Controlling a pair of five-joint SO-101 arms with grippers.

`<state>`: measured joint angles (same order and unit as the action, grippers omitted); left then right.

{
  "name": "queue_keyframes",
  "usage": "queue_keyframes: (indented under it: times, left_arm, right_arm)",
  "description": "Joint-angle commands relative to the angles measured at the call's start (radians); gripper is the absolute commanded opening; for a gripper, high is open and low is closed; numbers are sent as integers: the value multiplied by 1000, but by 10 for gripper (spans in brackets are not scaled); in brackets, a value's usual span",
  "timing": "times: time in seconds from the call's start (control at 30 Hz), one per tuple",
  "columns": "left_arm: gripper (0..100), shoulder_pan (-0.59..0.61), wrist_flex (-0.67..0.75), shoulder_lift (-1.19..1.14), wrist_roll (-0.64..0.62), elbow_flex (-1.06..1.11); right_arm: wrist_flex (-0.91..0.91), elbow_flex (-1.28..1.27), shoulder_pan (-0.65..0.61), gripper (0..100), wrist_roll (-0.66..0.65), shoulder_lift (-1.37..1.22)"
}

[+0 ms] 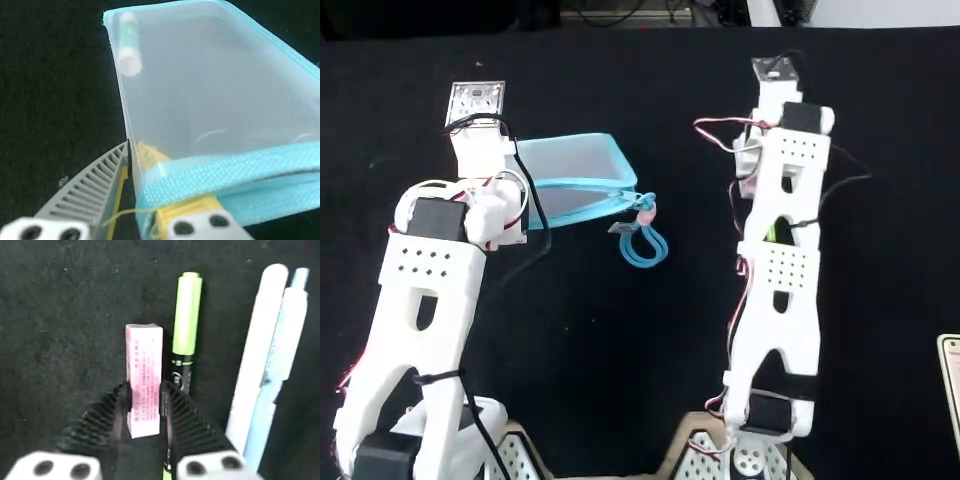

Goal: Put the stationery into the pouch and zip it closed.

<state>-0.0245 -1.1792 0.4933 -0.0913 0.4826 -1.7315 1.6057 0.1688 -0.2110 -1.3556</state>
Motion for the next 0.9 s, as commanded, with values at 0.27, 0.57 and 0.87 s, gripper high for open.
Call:
queue_keyframes:
  times: [0.27,0.57,0.87]
  left_arm:
    - [30,5,-17,-18,-8,30]
    - [30,5,-17,-18,-6,30]
    - [30,5,-17,-20,-6,30]
  right_arm:
    - [-38,-139,-77,11,52,117]
    - [-35,-522,-112,11,51,236]
    - [69,-967,-130,11,46,437]
